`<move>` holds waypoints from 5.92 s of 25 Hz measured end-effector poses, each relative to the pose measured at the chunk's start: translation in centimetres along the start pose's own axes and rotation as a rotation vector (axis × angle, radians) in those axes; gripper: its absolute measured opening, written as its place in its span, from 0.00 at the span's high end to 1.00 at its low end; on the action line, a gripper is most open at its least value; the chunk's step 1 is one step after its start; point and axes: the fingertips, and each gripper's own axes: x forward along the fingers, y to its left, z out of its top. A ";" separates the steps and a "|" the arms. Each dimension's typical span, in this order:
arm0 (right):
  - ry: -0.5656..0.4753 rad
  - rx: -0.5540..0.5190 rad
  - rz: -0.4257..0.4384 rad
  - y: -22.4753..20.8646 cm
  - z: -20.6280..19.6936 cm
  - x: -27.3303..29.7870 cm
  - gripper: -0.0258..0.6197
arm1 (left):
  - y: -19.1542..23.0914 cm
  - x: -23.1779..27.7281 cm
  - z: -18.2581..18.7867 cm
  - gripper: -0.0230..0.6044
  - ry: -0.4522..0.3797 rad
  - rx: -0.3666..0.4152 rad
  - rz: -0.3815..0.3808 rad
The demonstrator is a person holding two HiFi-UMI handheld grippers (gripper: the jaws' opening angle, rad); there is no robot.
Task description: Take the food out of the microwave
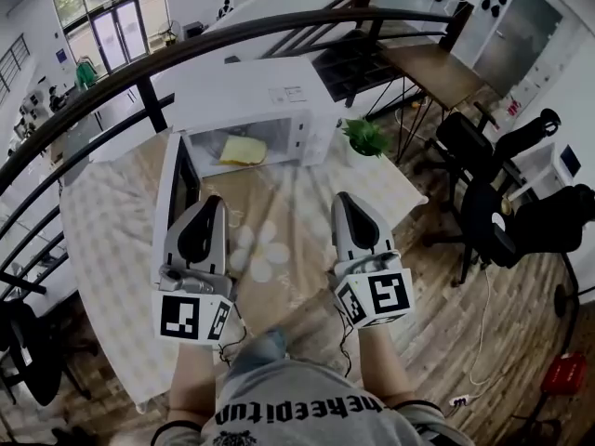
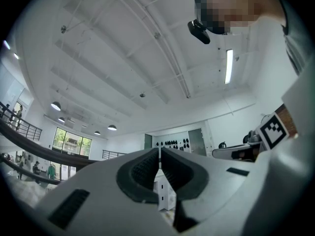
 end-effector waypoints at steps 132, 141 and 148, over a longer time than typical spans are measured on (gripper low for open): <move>0.453 -0.352 0.250 4.9 -17.7 14.3 0.82 | 6.0 3.3 -9.3 0.94 0.136 -0.068 0.064; 0.390 -0.260 0.212 5.1 -14.5 11.3 0.82 | 4.9 2.1 -7.8 0.94 0.127 -0.068 0.051; 0.358 -0.217 0.179 5.3 -12.5 9.0 0.83 | 4.1 0.7 -6.6 0.94 0.118 -0.061 0.040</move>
